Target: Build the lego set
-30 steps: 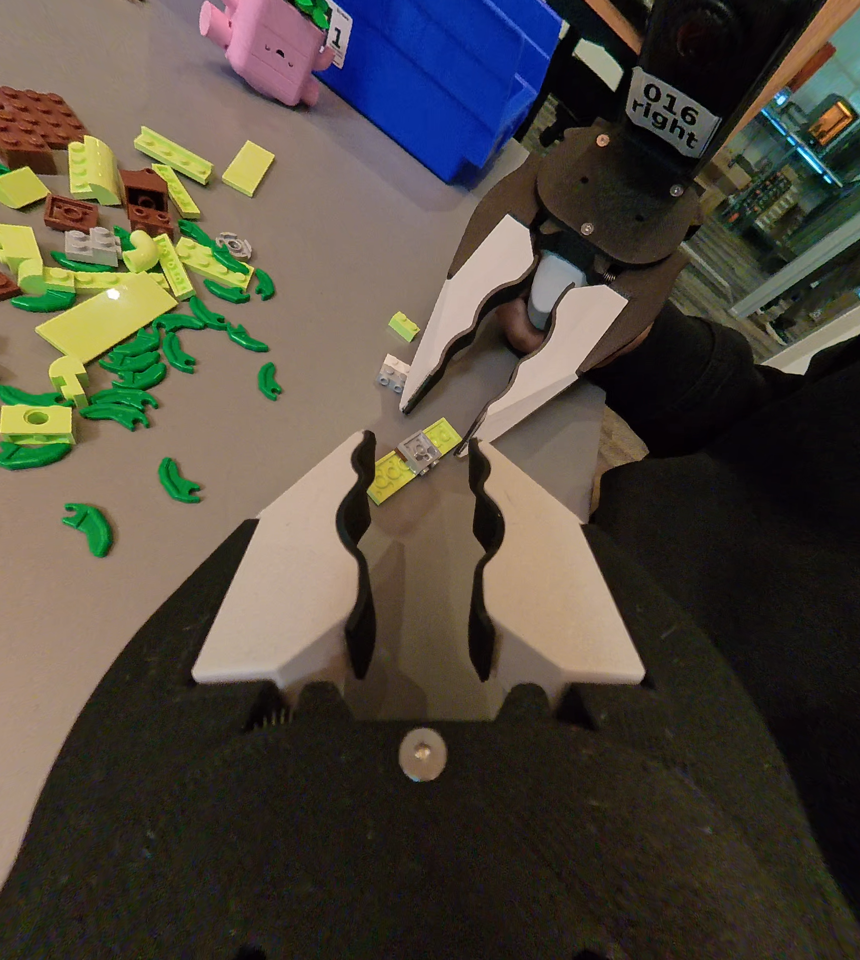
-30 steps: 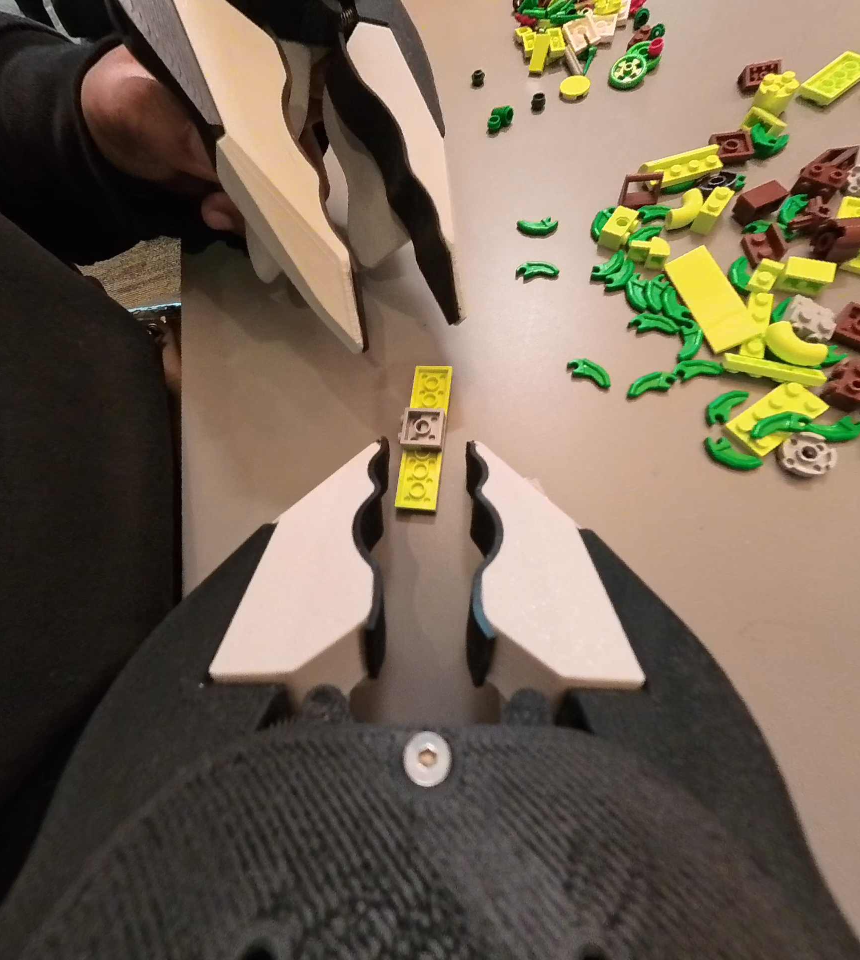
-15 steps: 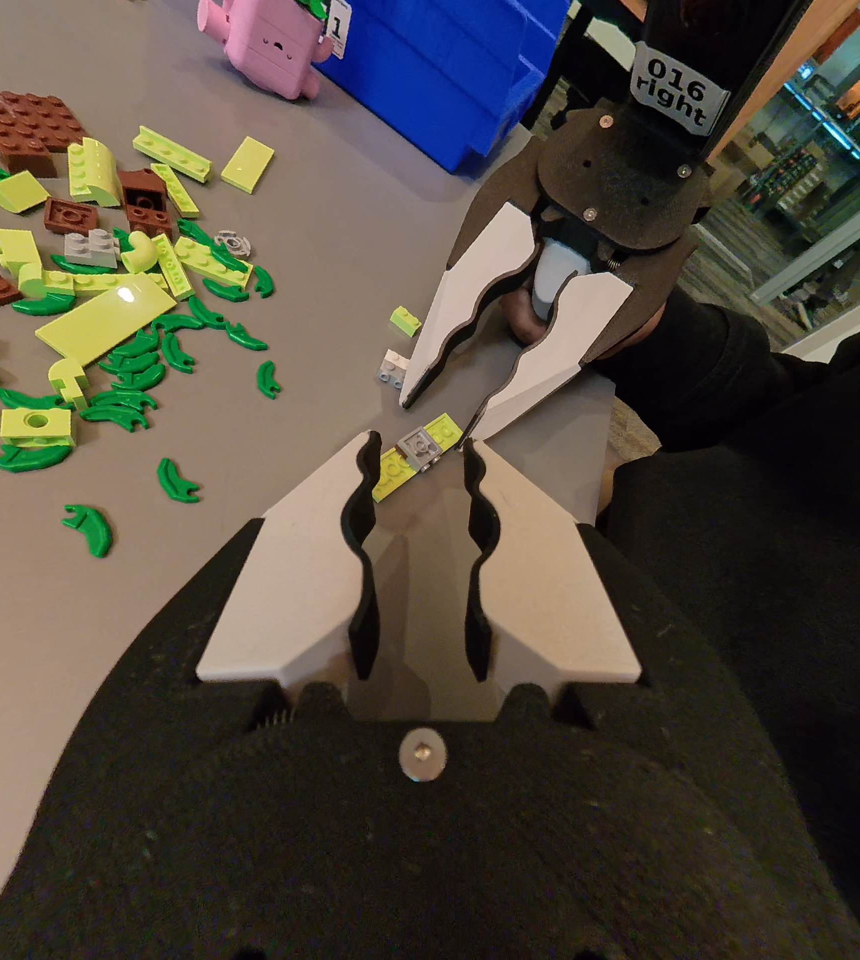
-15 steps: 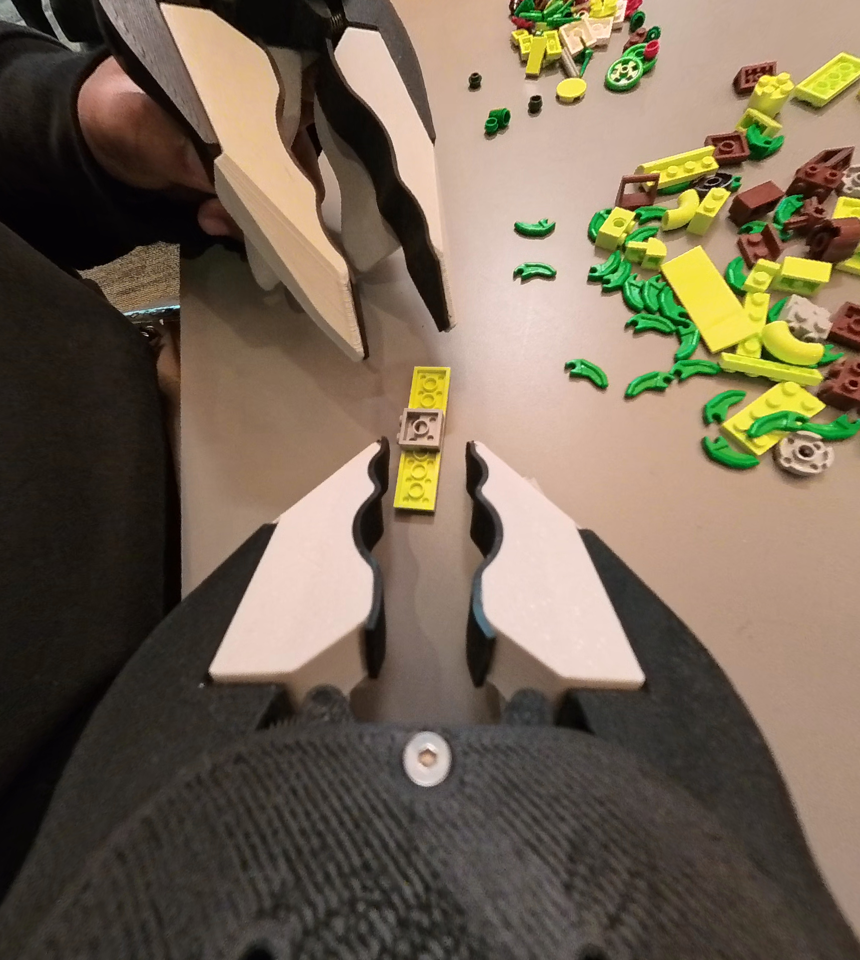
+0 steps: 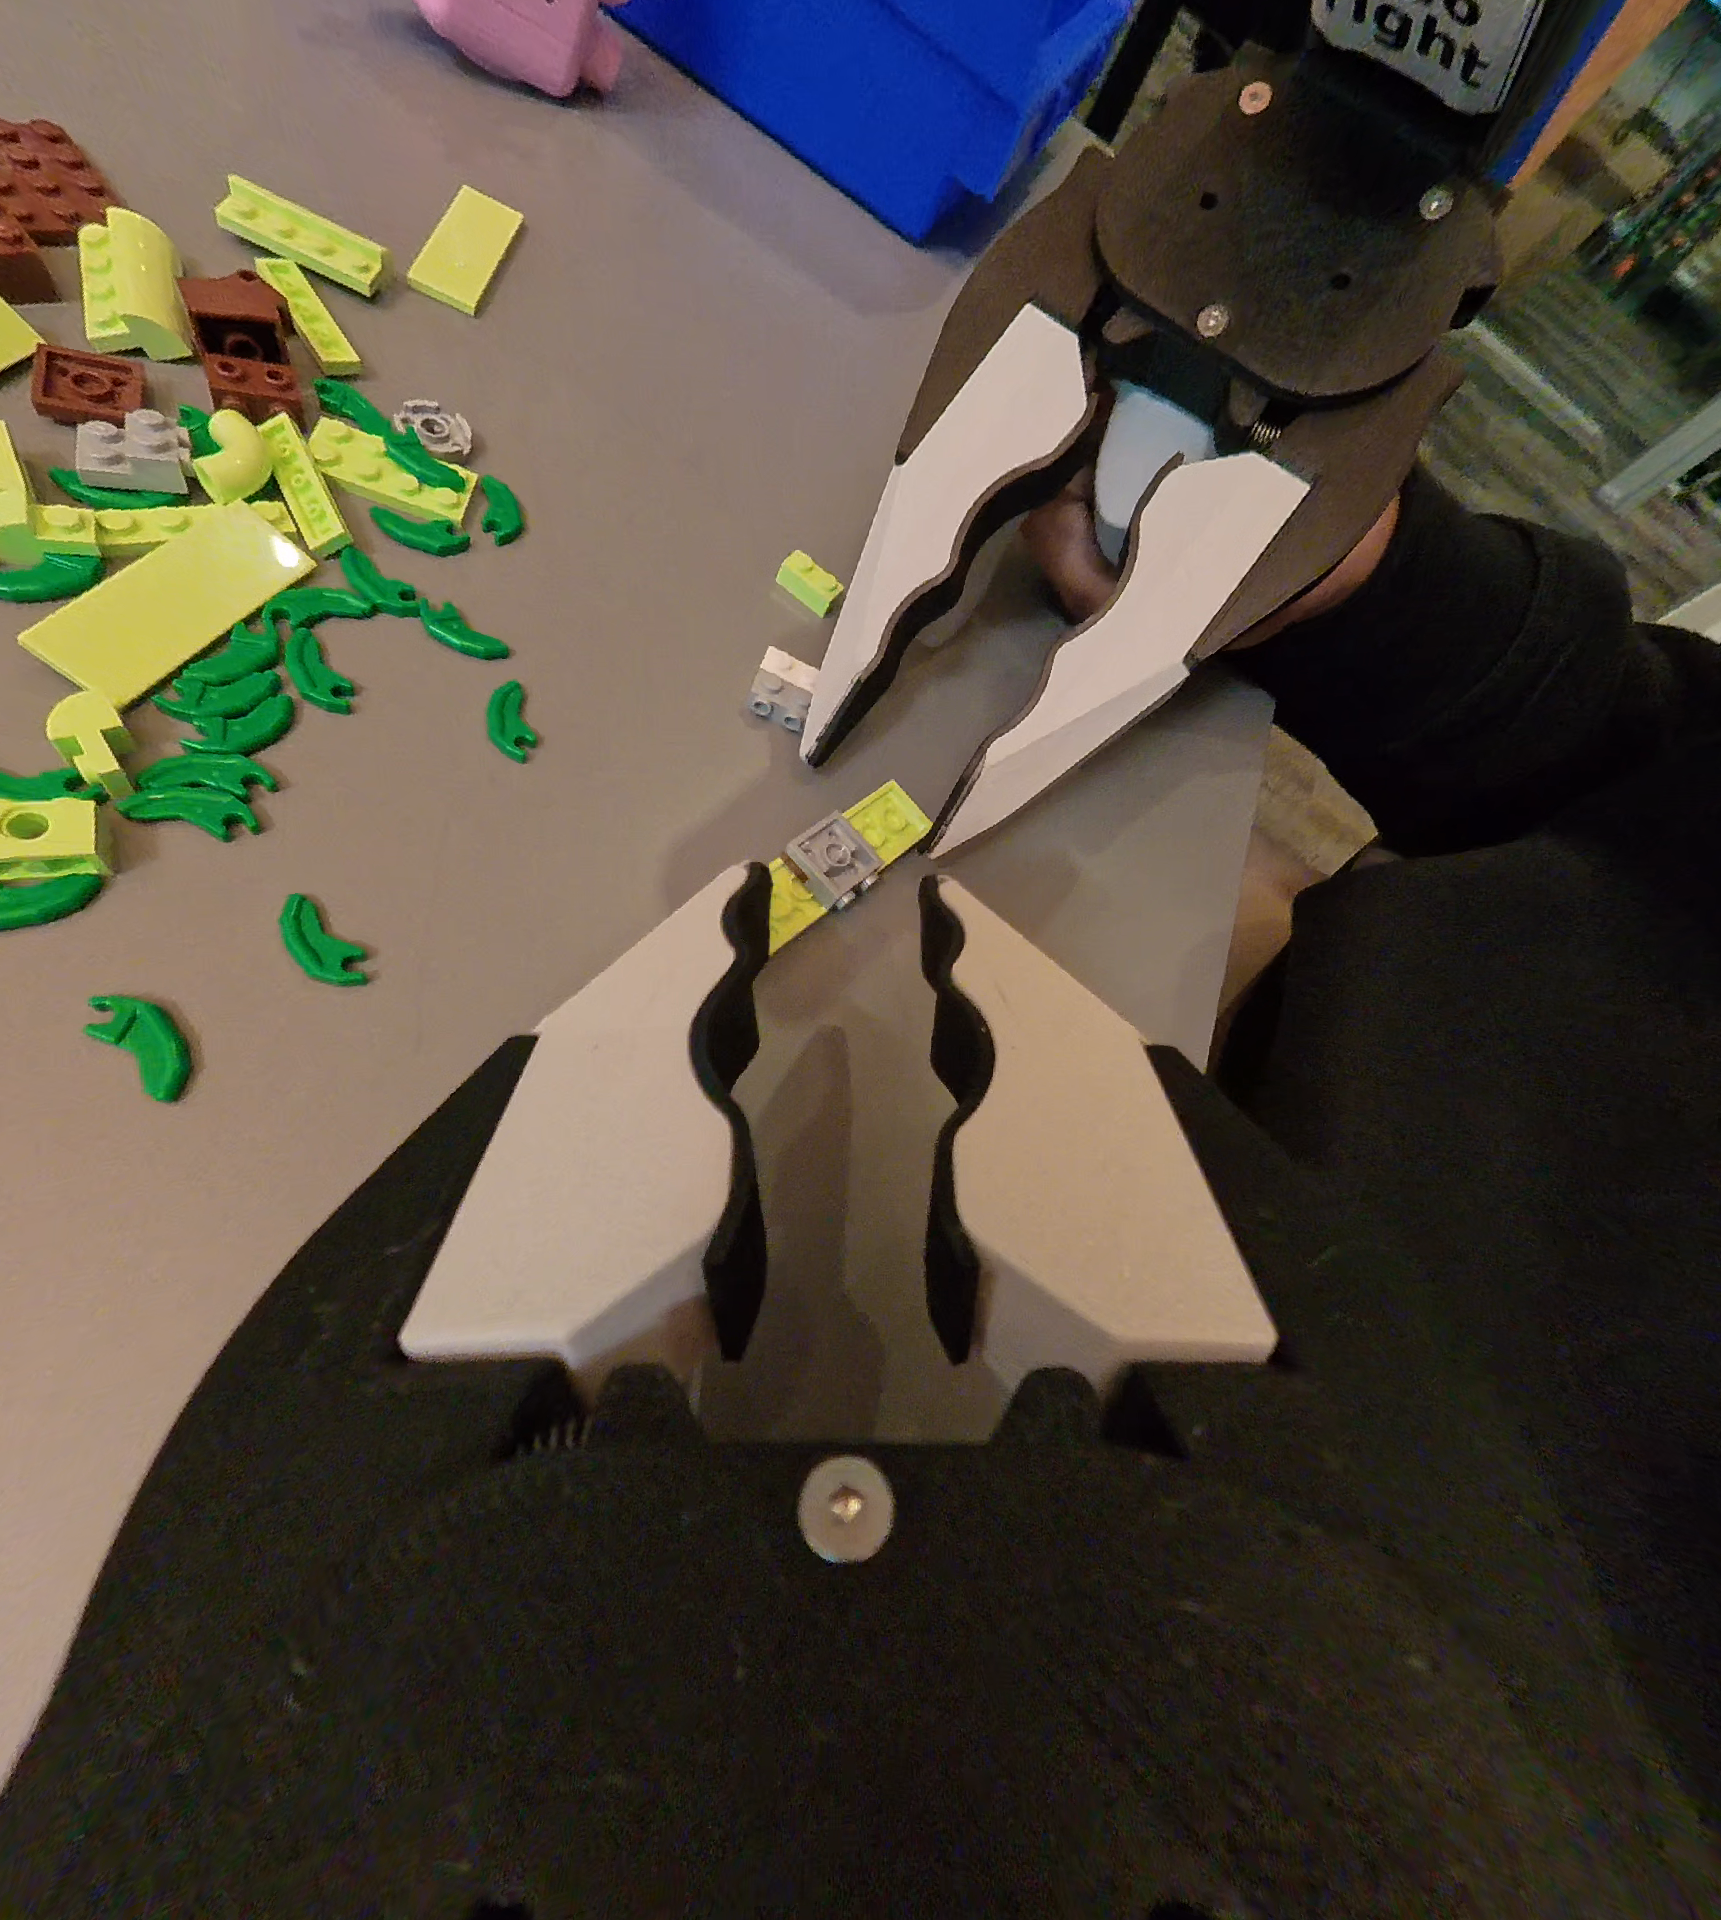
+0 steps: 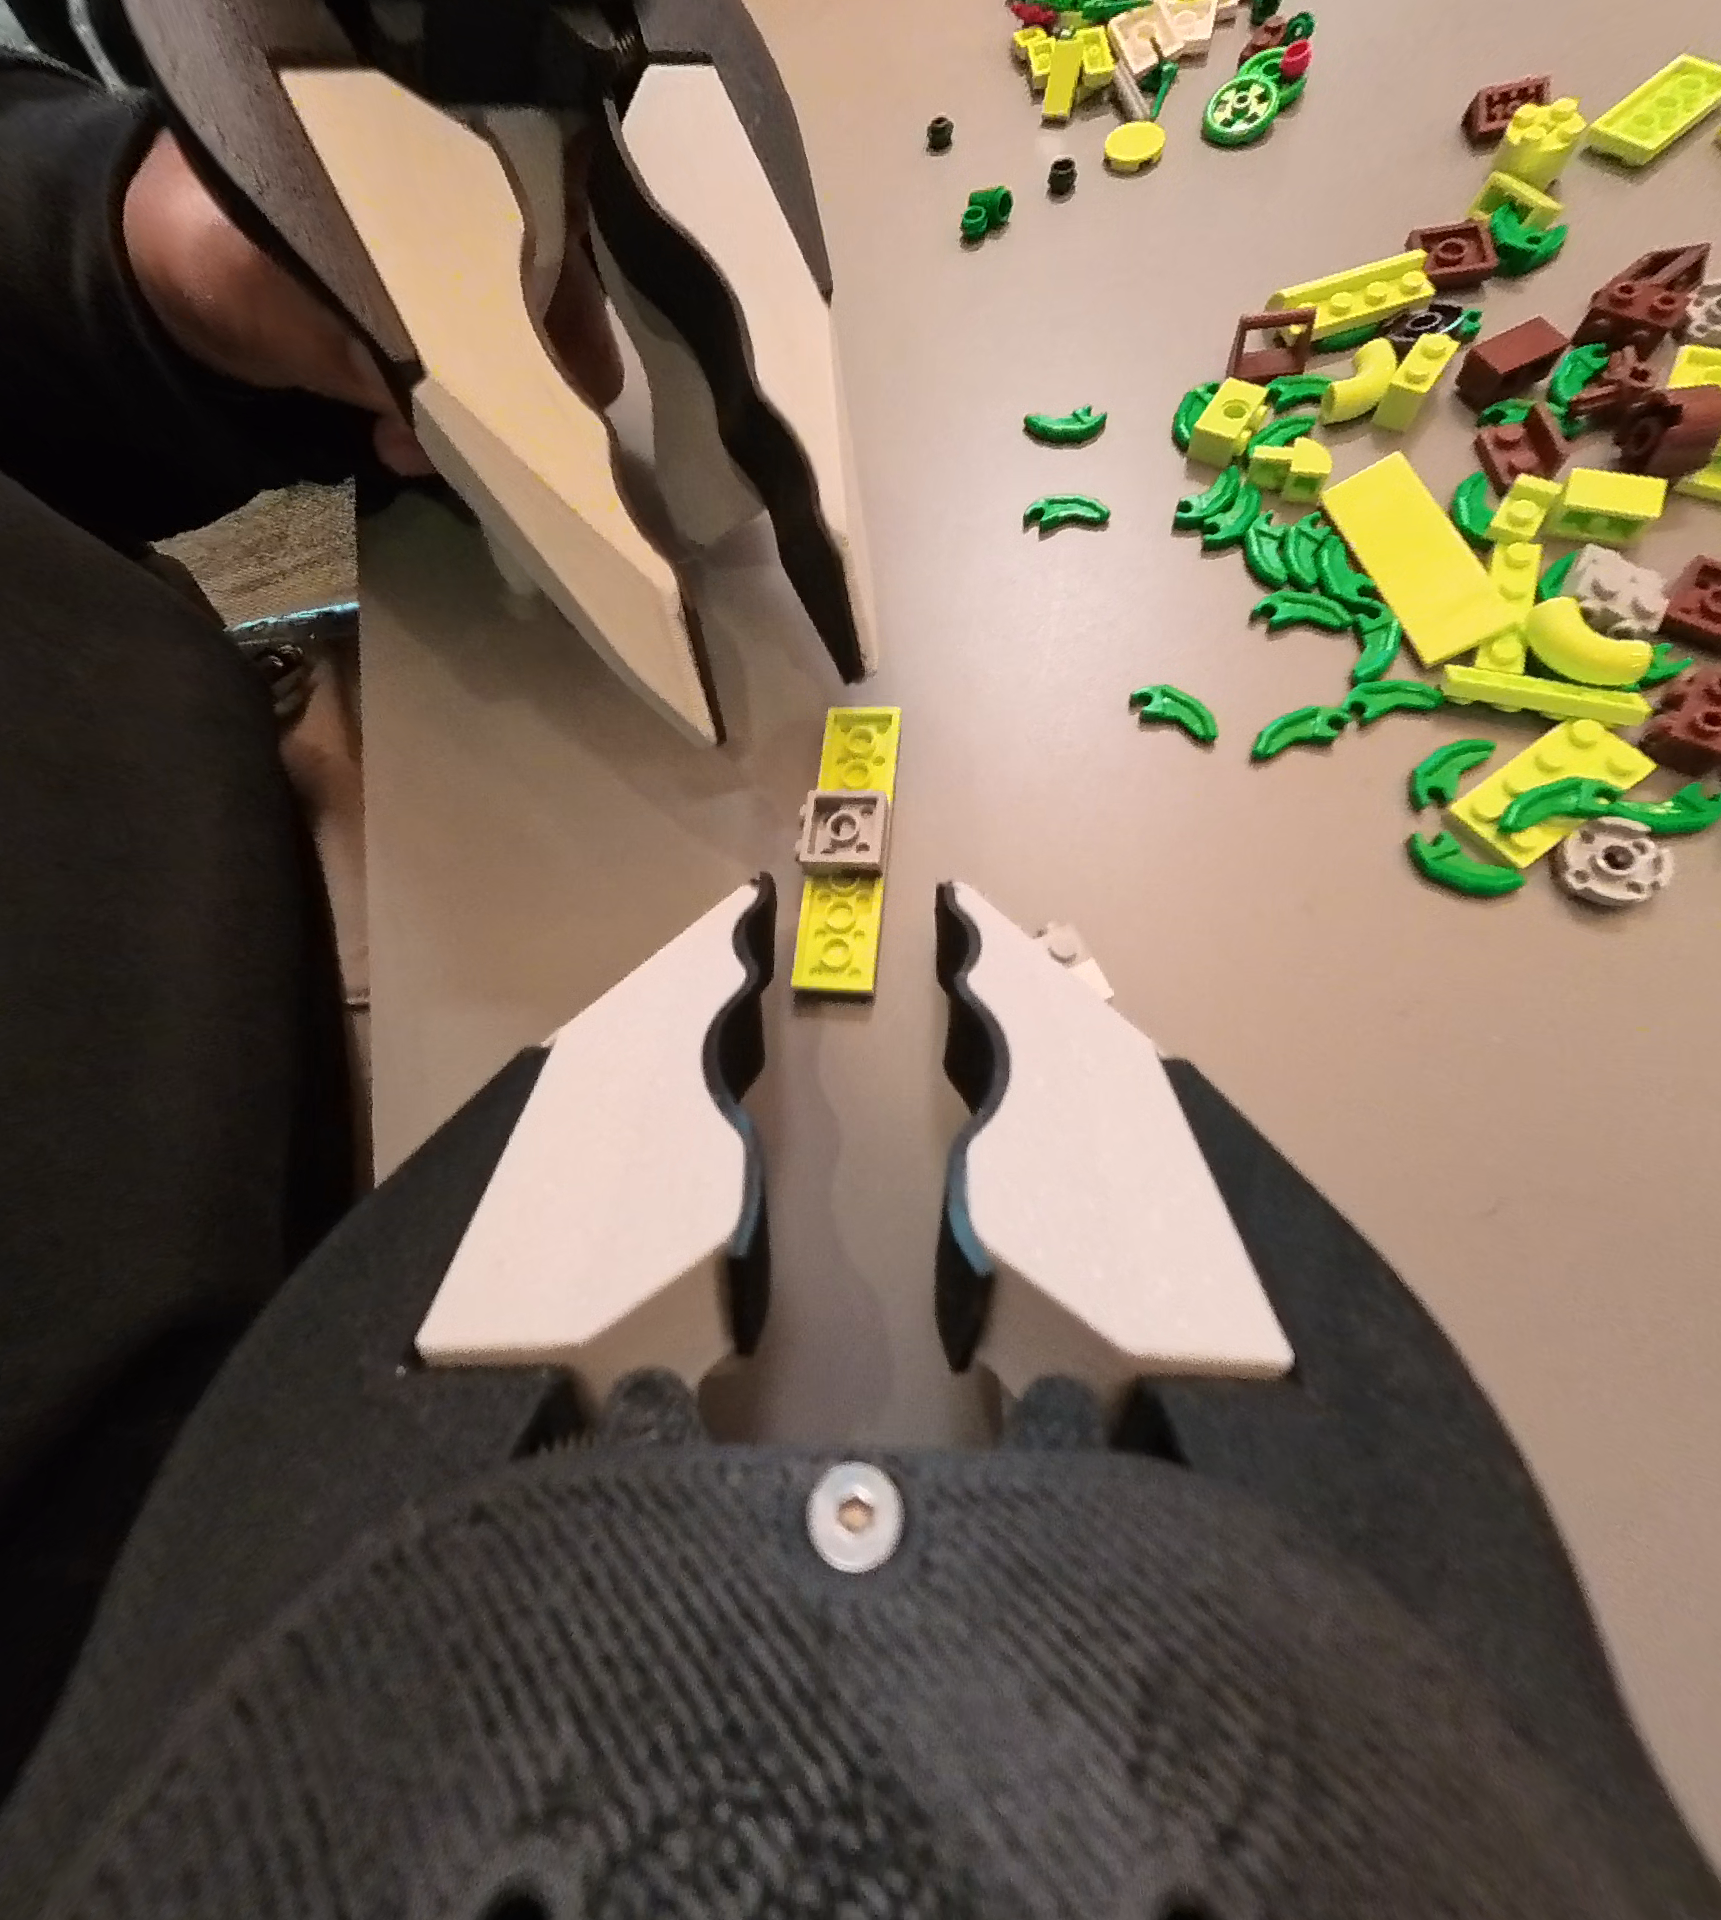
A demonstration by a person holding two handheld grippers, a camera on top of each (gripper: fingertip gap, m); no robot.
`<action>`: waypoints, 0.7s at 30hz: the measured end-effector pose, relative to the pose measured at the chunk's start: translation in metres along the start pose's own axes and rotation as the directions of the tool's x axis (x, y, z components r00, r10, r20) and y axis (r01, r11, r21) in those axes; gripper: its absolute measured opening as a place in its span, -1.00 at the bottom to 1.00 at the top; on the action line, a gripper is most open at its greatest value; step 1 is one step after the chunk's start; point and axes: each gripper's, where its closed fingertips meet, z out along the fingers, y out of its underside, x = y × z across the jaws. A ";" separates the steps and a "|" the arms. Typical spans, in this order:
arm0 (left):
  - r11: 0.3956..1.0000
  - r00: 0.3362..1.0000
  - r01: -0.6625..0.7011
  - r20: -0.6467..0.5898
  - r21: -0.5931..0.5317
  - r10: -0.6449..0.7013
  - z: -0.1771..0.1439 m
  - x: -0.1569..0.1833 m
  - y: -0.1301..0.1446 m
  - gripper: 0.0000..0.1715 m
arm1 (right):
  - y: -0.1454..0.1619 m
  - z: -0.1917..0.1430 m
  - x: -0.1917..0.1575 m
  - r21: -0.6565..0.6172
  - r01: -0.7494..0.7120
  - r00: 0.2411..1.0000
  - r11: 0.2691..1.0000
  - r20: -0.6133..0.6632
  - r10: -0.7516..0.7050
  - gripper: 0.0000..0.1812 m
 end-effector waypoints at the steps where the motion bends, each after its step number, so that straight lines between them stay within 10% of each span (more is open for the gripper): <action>1: 1.000 1.000 -0.009 0.007 -0.011 0.009 0.001 0.000 0.001 -0.70 | 0.001 0.000 0.000 -0.001 -0.001 1.000 1.000 -0.001 0.001 -0.67; 21: 0.981 0.990 -0.115 0.058 -0.158 0.126 0.013 0.004 0.019 -0.86 | 0.008 0.000 -0.002 -0.040 -0.017 1.000 0.999 0.015 0.018 -0.69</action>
